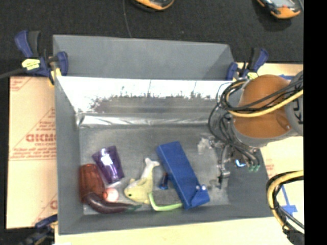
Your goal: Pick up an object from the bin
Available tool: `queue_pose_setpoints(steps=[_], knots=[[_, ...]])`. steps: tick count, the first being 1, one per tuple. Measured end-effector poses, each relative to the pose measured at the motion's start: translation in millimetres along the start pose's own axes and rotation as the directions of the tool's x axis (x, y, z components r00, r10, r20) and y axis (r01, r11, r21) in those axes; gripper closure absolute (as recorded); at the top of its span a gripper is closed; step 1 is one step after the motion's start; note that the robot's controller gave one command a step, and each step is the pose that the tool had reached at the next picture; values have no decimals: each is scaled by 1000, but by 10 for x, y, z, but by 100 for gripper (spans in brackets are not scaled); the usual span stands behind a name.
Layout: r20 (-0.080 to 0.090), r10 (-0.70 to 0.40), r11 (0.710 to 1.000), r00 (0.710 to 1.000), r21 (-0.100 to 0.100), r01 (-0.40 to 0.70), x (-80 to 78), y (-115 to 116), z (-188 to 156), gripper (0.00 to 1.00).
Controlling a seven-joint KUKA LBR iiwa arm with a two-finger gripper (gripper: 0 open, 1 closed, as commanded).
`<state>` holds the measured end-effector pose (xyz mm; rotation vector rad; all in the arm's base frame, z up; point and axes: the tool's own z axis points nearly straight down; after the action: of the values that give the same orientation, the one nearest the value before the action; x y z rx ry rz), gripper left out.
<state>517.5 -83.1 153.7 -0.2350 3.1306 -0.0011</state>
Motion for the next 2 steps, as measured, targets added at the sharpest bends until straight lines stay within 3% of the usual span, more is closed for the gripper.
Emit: queue_pose_setpoints(steps=[1, 2], knots=[[-10, -26, 1000, 1000, -2, 26, 37, 51, -218, 0], [7, -4, 1000, 1000, 2, 4, -24, 0, -15, 0]])
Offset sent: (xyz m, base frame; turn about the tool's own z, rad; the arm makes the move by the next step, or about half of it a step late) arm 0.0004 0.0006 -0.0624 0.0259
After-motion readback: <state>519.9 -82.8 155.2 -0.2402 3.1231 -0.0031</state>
